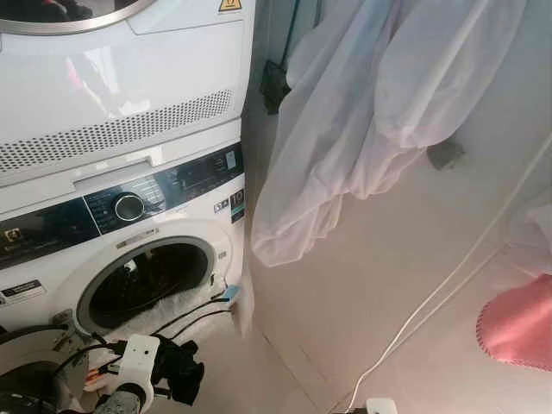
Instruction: Clothes washing
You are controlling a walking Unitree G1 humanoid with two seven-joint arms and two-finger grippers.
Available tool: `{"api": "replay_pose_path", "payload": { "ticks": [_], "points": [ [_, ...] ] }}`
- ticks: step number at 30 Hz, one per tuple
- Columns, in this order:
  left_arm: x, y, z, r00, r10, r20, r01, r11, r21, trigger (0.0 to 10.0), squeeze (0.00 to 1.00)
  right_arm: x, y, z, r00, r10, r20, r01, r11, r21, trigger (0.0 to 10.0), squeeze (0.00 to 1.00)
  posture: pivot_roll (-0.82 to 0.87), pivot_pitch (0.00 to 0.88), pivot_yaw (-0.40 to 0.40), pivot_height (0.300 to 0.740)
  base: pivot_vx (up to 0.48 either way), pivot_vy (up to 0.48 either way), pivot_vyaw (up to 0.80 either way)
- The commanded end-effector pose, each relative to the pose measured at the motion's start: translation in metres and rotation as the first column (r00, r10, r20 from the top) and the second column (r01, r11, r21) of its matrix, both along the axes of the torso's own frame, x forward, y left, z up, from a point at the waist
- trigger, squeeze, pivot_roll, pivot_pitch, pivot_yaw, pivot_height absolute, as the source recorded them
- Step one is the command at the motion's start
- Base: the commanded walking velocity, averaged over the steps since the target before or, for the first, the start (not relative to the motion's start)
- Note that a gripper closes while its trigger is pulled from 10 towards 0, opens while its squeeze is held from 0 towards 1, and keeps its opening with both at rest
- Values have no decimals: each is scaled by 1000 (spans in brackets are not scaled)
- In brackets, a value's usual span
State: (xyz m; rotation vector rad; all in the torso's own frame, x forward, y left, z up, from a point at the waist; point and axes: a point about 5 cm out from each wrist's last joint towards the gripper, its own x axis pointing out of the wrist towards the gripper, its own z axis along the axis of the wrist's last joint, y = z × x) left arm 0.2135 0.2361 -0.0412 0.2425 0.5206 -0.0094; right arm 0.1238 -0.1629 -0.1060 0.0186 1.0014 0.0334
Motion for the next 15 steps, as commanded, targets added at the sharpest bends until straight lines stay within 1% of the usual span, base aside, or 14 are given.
{"api": "replay_pose_path", "payload": {
  "ticks": [1,2,5,6,7,8,9,12,13,14,15],
  "points": [
    [1,-4,1,999,-16,31,16,1000,1,10000,0,1,-7,1,1000,-23,15,23,1000,-13,10000,0,178,0,-133,740,0,0,0],
    [1,-5,3,999,-18,45,18,1000,4,10000,0,1,-8,2,999,-29,23,29,1000,-13,10000,0,179,0,-138,740,0,0,0],
    [1,-4,4,997,16,72,-16,1000,-9,10000,0,2,-9,2,999,-36,34,37,999,-8,10000,0,182,0,-144,740,0,0,0],
    [37,-10,41,950,-27,310,31,999,-8,10000,0,3,-9,2,999,-37,35,37,999,-7,10000,0,185,0,-148,740,0,0,0],
    [64,-18,80,865,-66,498,76,997,1,10000,0,3,-9,2,999,-36,36,36,999,-7,10000,0,187,0,-150,740,0,0,0],
    [77,-24,109,785,-91,613,107,994,11,10000,0,3,-9,3,999,-35,37,35,999,-7,10000,0,187,0,-150,740,0,0,0],
    [86,-30,136,710,-113,695,138,990,20,10000,0,3,-10,3,999,-32,38,33,999,-7,10000,0,192,0,-153,740,0,0,0],
    [91,-37,153,664,-141,734,176,984,29,10000,0,4,-10,3,999,-32,39,32,999,-7,10000,0,193,0,-153,740,0,0,0],
    [92,-39,156,654,-146,742,183,983,32,10000,0,4,-10,3,999,-33,39,33,999,-6,10000,0,193,0,-153,740,0,0,0],
    [92,-39,156,654,-146,742,183,983,32,10000,0,4,-10,3,999,-33,39,33,999,-6,10000,0,193,0,-153,740,0,0,0],
    [93,-42,161,641,-152,752,192,981,34,10000,0,4,-11,3,999,-33,40,33,999,-6,10000,0,192,0,-155,740,0,0,0]
  ]
}}
